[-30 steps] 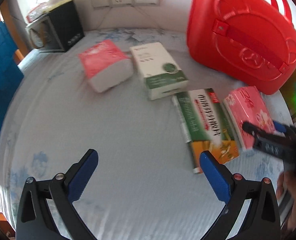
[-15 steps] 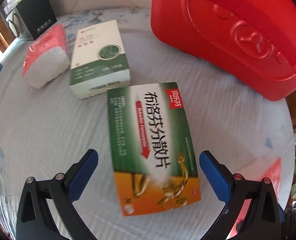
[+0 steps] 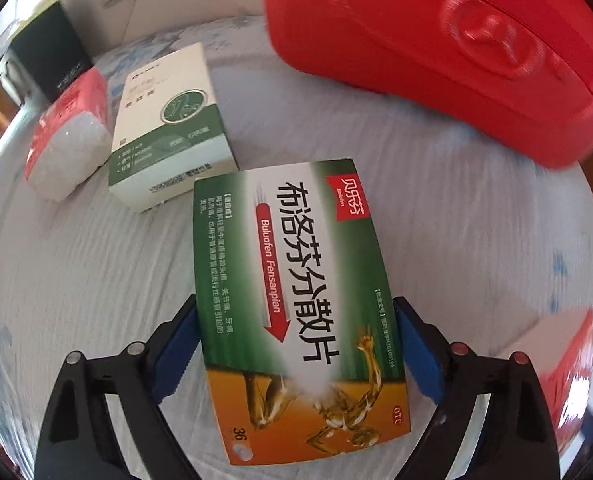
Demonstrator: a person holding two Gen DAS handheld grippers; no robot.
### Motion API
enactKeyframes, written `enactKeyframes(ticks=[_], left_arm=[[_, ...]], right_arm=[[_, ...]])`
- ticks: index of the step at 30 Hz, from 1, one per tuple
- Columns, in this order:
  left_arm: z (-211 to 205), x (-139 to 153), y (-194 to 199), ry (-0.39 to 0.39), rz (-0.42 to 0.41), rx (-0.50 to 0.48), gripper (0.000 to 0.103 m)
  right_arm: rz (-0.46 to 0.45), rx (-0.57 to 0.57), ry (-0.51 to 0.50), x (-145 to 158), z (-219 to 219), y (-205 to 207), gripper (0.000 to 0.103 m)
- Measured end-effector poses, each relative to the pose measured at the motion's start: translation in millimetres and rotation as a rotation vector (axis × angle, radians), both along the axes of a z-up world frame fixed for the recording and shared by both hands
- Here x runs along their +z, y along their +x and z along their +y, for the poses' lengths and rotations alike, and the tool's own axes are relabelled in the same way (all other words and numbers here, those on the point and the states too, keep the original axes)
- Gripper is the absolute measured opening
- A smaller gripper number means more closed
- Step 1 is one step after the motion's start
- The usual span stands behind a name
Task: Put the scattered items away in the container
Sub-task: 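Lift and carry the ibuprofen box and tissue pack with both tools over the crate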
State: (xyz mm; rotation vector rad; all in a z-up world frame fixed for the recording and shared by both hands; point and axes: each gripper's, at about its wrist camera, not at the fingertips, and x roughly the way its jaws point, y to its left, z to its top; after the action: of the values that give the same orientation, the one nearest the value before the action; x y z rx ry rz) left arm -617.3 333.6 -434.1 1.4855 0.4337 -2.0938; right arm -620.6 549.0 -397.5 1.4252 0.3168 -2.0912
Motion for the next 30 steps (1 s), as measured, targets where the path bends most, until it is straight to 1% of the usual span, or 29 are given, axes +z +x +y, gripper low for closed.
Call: enactKeyframes(ticks=[3, 6, 12, 15, 18, 19, 23, 30], left_arm=[[5, 2, 13, 0.011, 0.021, -0.019, 0.091], [11, 8, 26, -0.001, 0.036, -0.036, 0.091], [18, 24, 68, -0.016, 0.055, -0.063, 0.091], [19, 35, 91, -0.028, 0.058, -0.085, 0.091], [18, 59, 111, -0.04, 0.056, -0.108, 0.091], [8, 64, 119, -0.04, 0.06, -0.117, 0.091], [0, 91, 148, -0.039, 0.077, -0.152, 0.091], [-15, 147, 206, -0.022, 0.11, -0.222, 0.091]], right_arm=[[-0.002, -0.016, 0.007, 3, -1, 3, 0.086], [0.003, -0.027, 0.014, 8, 0, 9, 0.085], [0.022, -0.047, 0.021, 24, -1, 29, 0.084], [0.039, -0.063, 0.023, 38, -2, 40, 0.084], [0.053, -0.083, 0.025, 53, -3, 53, 0.084], [0.06, -0.09, 0.025, 59, -5, 58, 0.084], [0.086, -0.12, 0.024, 87, -14, 84, 0.084], [0.117, -0.191, 0.025, 145, -33, 145, 0.084]])
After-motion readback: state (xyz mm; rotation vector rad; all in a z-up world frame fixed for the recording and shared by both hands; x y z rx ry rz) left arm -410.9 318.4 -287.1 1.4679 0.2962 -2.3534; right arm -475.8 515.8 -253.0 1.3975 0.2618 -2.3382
